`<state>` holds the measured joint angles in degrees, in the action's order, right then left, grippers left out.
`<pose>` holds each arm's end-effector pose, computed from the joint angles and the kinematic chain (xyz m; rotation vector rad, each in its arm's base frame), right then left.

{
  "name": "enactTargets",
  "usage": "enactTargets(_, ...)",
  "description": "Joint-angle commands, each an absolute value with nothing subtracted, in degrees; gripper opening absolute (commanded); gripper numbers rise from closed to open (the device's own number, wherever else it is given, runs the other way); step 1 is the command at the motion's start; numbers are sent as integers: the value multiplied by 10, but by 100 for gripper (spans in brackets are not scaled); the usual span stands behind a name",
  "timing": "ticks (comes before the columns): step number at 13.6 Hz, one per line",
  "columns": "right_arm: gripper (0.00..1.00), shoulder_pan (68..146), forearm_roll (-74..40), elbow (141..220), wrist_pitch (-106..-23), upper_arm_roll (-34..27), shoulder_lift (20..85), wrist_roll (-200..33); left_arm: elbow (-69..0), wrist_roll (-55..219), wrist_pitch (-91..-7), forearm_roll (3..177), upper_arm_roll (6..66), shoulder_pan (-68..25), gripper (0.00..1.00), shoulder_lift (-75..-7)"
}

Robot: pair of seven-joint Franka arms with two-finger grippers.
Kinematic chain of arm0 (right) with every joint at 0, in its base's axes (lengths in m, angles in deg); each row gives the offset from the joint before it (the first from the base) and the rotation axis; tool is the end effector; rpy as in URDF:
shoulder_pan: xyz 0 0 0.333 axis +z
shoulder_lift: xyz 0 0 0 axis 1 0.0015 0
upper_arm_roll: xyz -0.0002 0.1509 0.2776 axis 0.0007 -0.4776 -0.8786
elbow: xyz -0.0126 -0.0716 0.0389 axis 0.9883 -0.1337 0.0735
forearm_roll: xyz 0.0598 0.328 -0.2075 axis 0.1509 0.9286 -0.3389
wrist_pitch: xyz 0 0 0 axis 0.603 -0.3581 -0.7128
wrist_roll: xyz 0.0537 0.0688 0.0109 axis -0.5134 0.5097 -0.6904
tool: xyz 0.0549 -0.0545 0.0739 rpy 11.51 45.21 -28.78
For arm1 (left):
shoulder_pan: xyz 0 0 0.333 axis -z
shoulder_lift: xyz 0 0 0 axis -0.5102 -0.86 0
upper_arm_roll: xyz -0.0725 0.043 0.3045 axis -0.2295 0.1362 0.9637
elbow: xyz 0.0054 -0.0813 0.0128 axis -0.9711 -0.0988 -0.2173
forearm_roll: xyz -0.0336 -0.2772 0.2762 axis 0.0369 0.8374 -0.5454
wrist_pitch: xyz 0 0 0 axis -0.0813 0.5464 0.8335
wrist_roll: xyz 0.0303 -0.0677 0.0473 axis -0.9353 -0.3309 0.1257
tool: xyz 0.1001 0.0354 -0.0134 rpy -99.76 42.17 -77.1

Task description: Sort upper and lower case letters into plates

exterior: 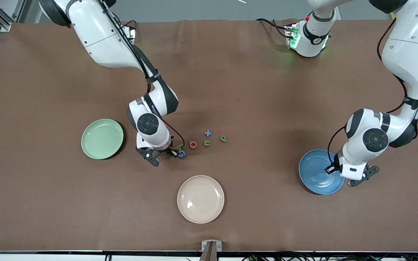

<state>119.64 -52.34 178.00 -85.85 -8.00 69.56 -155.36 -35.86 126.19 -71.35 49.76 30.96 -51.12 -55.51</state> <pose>0.5922 0.3280 0.1825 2.9614 -1.0394 -0.0187 0.6637 -0.0111 0.1975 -2.9680 -0.7830 -0.1473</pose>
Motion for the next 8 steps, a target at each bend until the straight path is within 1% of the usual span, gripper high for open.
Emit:
enactTargets(1, 0, 1139, -525, 1816, -819, -82, 627, -1454, -360, 1260, -718, 485, 304, -512, 49, -552)
enactTargets(2, 0, 1122, -525, 1844, -816, -82, 591, -1412, -360, 1264, -718, 485, 303, -510, 82, -552)
enactTargets(3, 0, 1101, -525, 1874, -816, -82, 562, -1374, -360, 1268, -718, 486, 303, -506, 100, -549)
enactTargets(5, 0, 1045, -525, 1933, -824, -82, 514, -1276, -361, 1271, -714, 493, 292, -505, 100, -541)
enactTargets(7, 0, 996, -525, 1985, -832, -82, 481, -1191, -369, 1287, -703, 496, 265, -509, 100, -526)
enactTargets(8, 0, 982, -525, 2008, -834, -82, 468, -1166, -369, 1304, -679, 496, 250, -508, 100, -522)
